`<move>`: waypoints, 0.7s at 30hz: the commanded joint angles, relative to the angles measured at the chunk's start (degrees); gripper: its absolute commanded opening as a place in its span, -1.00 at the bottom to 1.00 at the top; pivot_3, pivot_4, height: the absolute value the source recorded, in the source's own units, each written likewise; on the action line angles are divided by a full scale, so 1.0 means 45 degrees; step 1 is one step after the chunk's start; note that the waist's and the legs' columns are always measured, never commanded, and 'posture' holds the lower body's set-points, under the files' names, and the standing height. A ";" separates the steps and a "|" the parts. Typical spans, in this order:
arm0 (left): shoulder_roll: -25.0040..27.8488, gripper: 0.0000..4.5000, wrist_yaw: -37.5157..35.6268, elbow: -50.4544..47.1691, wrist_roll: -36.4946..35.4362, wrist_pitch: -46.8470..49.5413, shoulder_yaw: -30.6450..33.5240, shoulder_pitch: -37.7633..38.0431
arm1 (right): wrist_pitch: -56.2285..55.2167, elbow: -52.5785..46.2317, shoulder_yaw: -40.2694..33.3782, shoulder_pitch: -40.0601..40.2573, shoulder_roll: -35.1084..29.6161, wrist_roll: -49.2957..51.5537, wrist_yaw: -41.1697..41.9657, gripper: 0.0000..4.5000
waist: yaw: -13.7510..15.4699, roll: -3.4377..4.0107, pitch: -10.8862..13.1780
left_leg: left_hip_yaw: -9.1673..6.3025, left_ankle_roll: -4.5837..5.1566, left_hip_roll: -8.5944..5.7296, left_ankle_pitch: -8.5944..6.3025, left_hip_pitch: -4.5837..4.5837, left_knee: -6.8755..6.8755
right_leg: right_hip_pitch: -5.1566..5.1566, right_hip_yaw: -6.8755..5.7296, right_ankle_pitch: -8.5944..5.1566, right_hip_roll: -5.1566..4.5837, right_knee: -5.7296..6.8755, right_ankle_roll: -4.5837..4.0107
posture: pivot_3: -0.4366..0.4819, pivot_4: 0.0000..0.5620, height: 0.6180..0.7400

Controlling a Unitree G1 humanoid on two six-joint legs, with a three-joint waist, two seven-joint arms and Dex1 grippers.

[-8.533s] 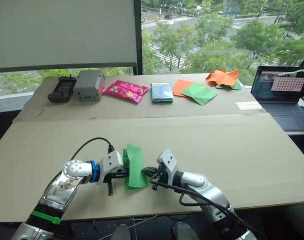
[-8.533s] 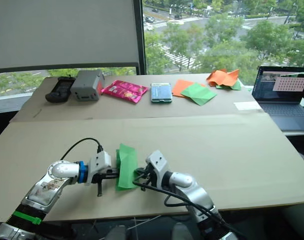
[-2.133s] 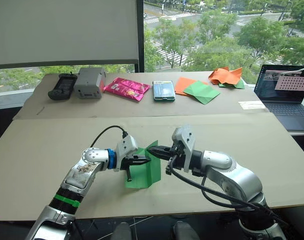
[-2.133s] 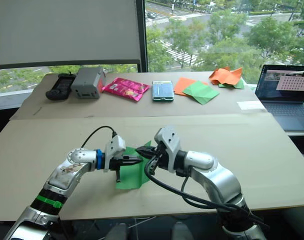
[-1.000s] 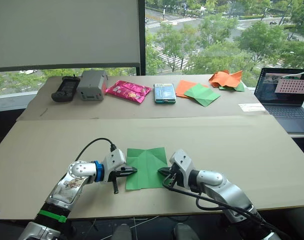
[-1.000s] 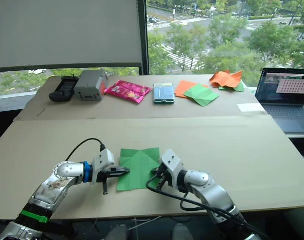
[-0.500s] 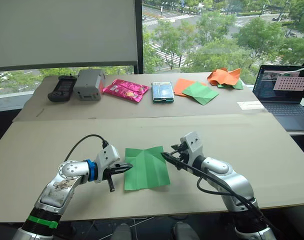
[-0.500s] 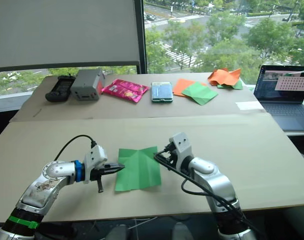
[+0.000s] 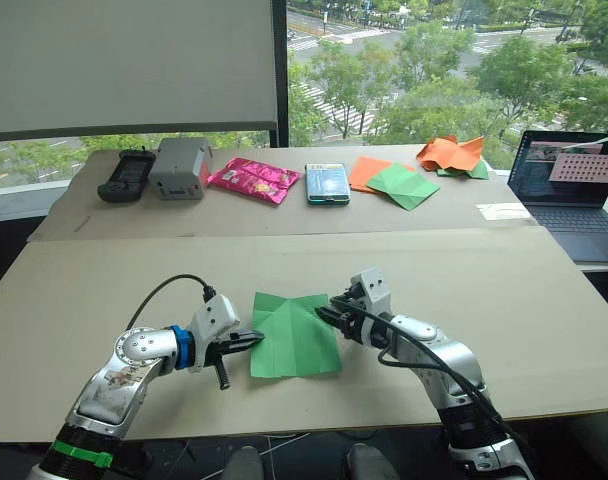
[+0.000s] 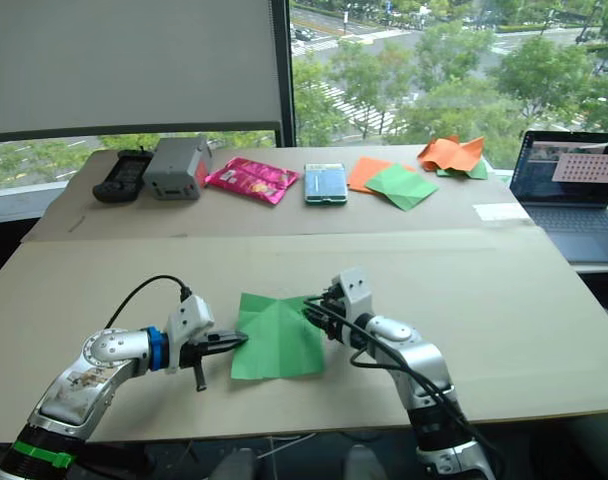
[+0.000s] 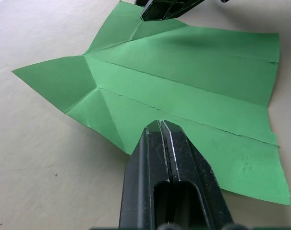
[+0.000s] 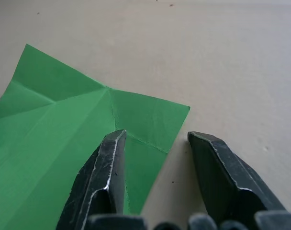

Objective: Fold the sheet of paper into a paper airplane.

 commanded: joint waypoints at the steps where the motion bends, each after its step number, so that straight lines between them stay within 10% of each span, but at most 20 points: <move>1: 0.0085 -1.00 0.0011 -0.0448 -0.0027 -0.0028 -0.0008 0.0028 | -0.0125 -0.0128 0.0007 -0.0102 0.0099 0.0195 0.0215 -0.54 | -0.0006 0.0002 0.0001 | 0.0000 -0.0001 0.0000 -0.0001 0.0001 0.0000 | 0.0000 0.0000 0.0000 0.0000 0.0001 0.0000 | -0.05 -0.47 0.64; 4: 0.0328 -1.00 -0.0033 -0.0217 0.0544 -0.0463 -0.0348 0.0080 | -0.0136 -0.0158 0.0061 -0.0079 0.0128 0.0161 0.0235 -0.98 | -0.0009 0.0004 0.0002 | 0.0000 -0.0001 0.0000 -0.0001 0.0000 -0.0001 | -0.0003 0.0000 0.0000 0.0001 0.0002 0.0000 | -0.05 -0.47 0.64; 21: 0.0354 -1.00 -0.0387 0.0204 0.0509 -0.0464 -0.0428 -0.0305 | -0.4055 -0.3688 0.2935 0.1469 -0.1786 -0.3565 -0.0145 -0.98 | 0.0027 0.0006 0.0004 | 0.0002 -0.0047 -0.0001 -0.0029 -0.0004 0.0000 | -0.0011 -0.0002 -0.0001 -0.0005 -0.0012 0.0000 | -0.05 -0.47 0.64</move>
